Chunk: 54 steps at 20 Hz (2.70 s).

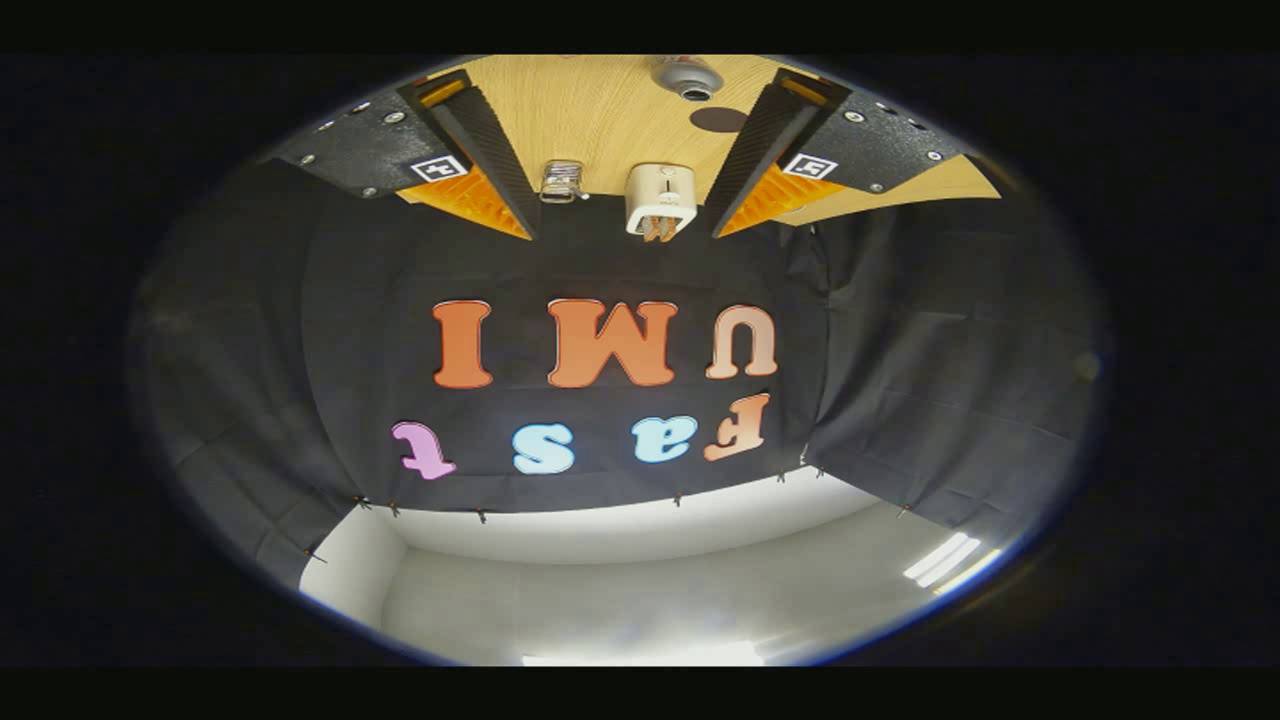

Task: Take the bottle from table, then pour the juice into the cup, finally place the bottle on the coaster

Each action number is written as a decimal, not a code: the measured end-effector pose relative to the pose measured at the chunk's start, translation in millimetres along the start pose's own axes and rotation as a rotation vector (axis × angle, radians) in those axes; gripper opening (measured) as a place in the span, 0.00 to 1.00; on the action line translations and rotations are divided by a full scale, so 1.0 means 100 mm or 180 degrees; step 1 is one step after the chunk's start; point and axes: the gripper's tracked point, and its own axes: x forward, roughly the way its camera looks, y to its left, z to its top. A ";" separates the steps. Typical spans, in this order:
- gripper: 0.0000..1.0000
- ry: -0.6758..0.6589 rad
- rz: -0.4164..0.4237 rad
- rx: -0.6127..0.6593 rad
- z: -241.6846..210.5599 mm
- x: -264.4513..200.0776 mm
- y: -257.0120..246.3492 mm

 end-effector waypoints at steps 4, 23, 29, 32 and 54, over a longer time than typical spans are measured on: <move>0.98 0.0025 0.0043 0.0015 -0.02 -0.03 0.07; 0.98 0.0359 0.0572 0.0207 -0.90 -0.32 0.55; 0.99 0.0527 0.0570 0.0090 -1.36 -0.36 0.65; 0.99 0.0636 0.0561 0.0045 -1.59 -0.35 0.65; 0.83 0.1387 0.0311 0.0305 -2.88 -0.34 0.59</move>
